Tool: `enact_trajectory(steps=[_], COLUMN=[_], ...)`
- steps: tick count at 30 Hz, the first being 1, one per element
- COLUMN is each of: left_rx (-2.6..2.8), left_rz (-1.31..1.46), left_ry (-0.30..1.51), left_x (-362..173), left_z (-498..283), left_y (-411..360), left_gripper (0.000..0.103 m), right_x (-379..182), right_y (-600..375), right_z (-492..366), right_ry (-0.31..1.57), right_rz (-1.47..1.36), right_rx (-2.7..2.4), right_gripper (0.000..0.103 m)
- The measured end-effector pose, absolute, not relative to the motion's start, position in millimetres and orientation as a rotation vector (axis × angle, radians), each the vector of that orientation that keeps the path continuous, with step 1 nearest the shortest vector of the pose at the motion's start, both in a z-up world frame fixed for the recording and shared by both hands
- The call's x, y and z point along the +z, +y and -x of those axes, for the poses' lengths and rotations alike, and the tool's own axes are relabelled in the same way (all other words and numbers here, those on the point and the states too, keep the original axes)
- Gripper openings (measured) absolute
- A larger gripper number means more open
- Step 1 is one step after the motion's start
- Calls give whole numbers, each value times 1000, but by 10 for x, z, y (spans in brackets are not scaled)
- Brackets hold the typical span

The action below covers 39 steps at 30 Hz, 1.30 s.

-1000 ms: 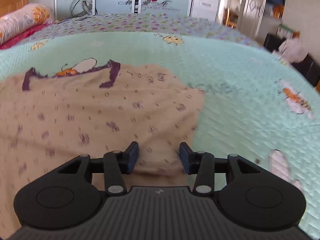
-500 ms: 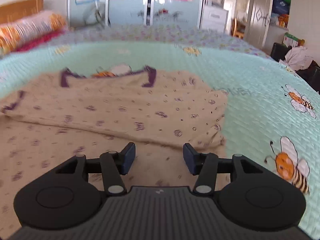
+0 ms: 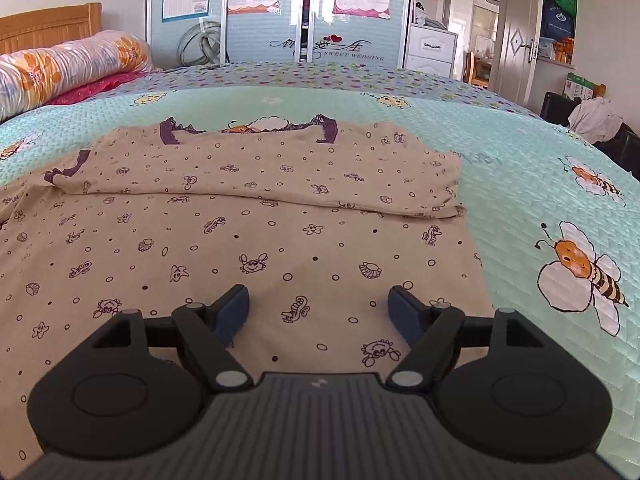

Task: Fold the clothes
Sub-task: 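Grasp the purple lace cuff with the left gripper and lift it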

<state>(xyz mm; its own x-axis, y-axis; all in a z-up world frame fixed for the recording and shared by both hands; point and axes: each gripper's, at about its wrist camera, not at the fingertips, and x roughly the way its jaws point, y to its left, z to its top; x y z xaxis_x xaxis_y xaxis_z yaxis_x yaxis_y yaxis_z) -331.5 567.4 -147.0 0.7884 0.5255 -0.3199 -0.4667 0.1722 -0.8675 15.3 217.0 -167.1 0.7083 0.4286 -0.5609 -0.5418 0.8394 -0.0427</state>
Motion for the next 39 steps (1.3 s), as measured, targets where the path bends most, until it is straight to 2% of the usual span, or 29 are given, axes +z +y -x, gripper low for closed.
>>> enact_trajectory(steps=[4,7,15,19,21,22,23,24,29,35,39], left_rx=[963,990,1104,1124,1124,1104,1076,1066,1095,1006,913], left_rz=[1347,1411,1423,1401,1381,1376,1379,1372,1285,1084,955], left_ry=[-218,-288,-316,-306,-297,-279,-257,-242,-204,-185,-160], left_x=[-1537,-1619,-1543,-1526,-1526,-1536,-1553,-1543,-1334,-528,54], left_z=[4073,4351,4274,4205,4151,4117,4089,4060,3896,3339,2799], left_y=[5538,5551,5895,6041,6126,6178,6223,6243,6229,6208,6049], left_gripper=[75,75,76,80,76,58,15,3,2,2,2], right_x=[-1672,-1672,-1664,-1664,-1663,-1662,-1661,-1661,-1659,-1615,-1449], right_y=[2159,2153,2134,2131,2129,2128,2127,2125,2117,2052,1793], right_z=[-158,-158,-167,-168,-169,-171,-172,-173,-171,-180,-199], right_ry=[571,573,577,578,579,579,579,579,581,582,585], right_rz=[199,193,177,172,171,171,171,171,167,128,-24], right_rx=[548,551,558,561,561,562,562,562,564,569,582], right_gripper=[77,77,78,78,78,78,78,78,78,79,78])
